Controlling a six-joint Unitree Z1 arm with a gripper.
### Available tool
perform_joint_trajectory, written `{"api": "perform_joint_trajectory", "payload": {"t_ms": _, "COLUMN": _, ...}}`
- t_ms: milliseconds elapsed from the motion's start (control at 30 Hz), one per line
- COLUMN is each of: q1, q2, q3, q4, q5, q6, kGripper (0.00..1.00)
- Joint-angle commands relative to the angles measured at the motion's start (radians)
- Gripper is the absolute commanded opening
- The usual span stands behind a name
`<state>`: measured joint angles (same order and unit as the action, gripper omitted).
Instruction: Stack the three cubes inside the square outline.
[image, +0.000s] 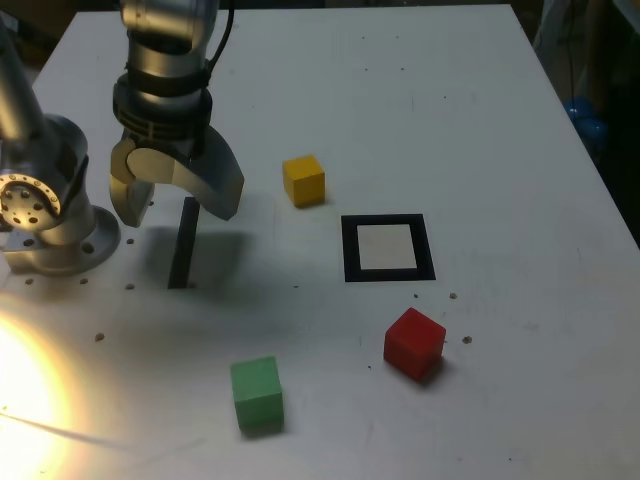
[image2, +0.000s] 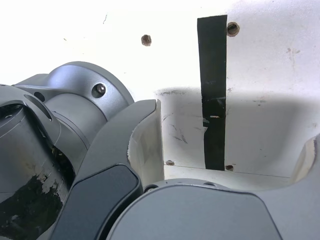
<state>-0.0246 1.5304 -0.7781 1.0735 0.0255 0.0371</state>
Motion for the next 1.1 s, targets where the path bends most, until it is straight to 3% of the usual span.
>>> {"api": "perform_joint_trajectory", "payload": {"t_ms": 0, "q1": 0.002, "q2": 0.005, "q3": -0.001, "q4": 0.000, "q5": 0.002, "q6": 0.003, "kGripper": 0.99}}
{"api": "perform_joint_trajectory", "payload": {"t_ms": 1067, "q1": 0.006, "q2": 0.037, "q3": -0.033, "q4": -0.004, "q5": 0.004, "q6": 0.003, "kGripper": 0.99}}
